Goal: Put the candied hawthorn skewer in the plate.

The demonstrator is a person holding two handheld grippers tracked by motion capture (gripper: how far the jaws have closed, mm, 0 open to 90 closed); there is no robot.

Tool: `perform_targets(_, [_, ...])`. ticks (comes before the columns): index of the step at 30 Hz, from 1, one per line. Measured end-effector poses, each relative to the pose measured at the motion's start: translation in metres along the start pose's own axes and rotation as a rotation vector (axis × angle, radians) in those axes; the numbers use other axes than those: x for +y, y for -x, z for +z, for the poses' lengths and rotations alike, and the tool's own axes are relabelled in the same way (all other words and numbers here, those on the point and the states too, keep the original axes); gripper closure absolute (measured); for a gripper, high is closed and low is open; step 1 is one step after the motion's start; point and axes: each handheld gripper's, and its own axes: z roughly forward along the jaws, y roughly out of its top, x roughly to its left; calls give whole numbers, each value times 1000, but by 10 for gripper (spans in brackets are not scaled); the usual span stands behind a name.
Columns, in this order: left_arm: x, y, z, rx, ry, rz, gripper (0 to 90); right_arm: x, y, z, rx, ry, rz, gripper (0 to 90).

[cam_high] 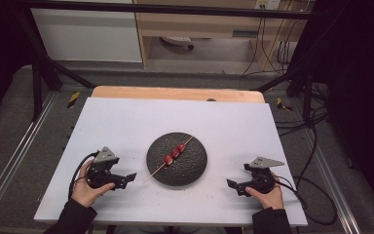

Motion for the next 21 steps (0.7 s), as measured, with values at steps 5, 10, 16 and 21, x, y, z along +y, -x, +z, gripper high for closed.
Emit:
perform_targets(5, [-17,-7,-3,4,18,-13,78,0,0,0,-2,-8,0,5])
perform_targets(10, [-28,-10,-8,11,33,-5,78,-1,0,0,-6,-12,0,4])
perform_targets(16, [-32,-11,-11,21,38,8,77,-1,0,0,-8,-17,0,4])
perform_targets(21, [-35,-13,-9,27,28,5,77,-1,0,0,-6,-16,8,4])
